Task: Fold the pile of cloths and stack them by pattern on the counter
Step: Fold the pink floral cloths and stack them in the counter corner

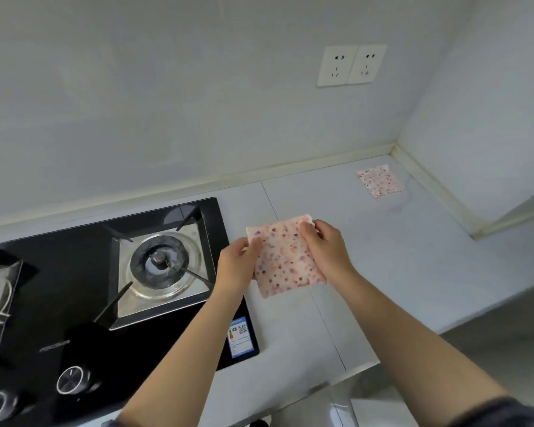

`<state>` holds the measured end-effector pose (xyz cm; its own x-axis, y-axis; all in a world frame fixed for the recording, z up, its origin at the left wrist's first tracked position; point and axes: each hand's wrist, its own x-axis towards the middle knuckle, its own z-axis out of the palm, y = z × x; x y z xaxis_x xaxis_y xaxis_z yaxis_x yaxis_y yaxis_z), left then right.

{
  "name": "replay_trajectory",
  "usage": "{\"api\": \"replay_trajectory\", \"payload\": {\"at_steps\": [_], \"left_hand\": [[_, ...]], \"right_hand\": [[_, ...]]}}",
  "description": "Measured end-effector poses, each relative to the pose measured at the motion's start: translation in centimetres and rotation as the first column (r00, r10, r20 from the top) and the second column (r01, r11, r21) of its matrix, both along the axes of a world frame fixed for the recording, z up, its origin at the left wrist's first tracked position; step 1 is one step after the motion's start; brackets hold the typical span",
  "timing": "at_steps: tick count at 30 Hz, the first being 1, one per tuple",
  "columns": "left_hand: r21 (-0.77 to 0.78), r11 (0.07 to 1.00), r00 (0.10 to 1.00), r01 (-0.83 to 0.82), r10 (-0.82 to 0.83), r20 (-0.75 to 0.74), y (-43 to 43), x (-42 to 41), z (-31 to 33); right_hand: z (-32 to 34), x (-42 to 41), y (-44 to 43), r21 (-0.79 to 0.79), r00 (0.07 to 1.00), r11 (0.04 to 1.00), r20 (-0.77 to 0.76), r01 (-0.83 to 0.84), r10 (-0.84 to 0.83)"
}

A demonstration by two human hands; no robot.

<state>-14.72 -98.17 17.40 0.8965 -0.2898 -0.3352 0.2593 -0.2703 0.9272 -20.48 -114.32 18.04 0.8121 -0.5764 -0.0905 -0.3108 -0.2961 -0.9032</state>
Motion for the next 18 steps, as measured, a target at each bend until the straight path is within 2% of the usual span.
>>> {"api": "replay_trajectory", "payload": {"at_steps": [2,5,7,14,18], "left_hand": [[-0.026,0.999,0.999,0.039,-0.039,-0.019,-2.4,0.8,0.4],[-0.096,0.993,0.988,0.073,-0.085,-0.129,-5.3,1.4,0.7],[-0.133,0.986,0.976,0.098,-0.121,-0.181,-8.0,2.0,0.5],[-0.076,0.972,0.947,0.22,-0.232,-0.222,-20.2,3.4,-2.1],[-0.057,0.979,0.936,0.195,-0.203,-0.286,-28.8,4.8,-3.8]], "right_hand": [[0.1,0.7,-2.7,0.031,1.0,0.999,-0.005,0.029,-0.029],[0.1,1.4,-6.3,0.082,0.996,0.994,-0.036,0.078,-0.076],[-0.3,1.8,-9.0,0.062,0.994,0.993,-0.039,0.101,-0.098],[-3.1,2.5,-21.0,-0.256,0.987,0.963,-0.107,0.088,-0.118],[-5.1,3.7,-29.2,-0.31,0.969,0.946,-0.193,0.088,-0.154]]}}
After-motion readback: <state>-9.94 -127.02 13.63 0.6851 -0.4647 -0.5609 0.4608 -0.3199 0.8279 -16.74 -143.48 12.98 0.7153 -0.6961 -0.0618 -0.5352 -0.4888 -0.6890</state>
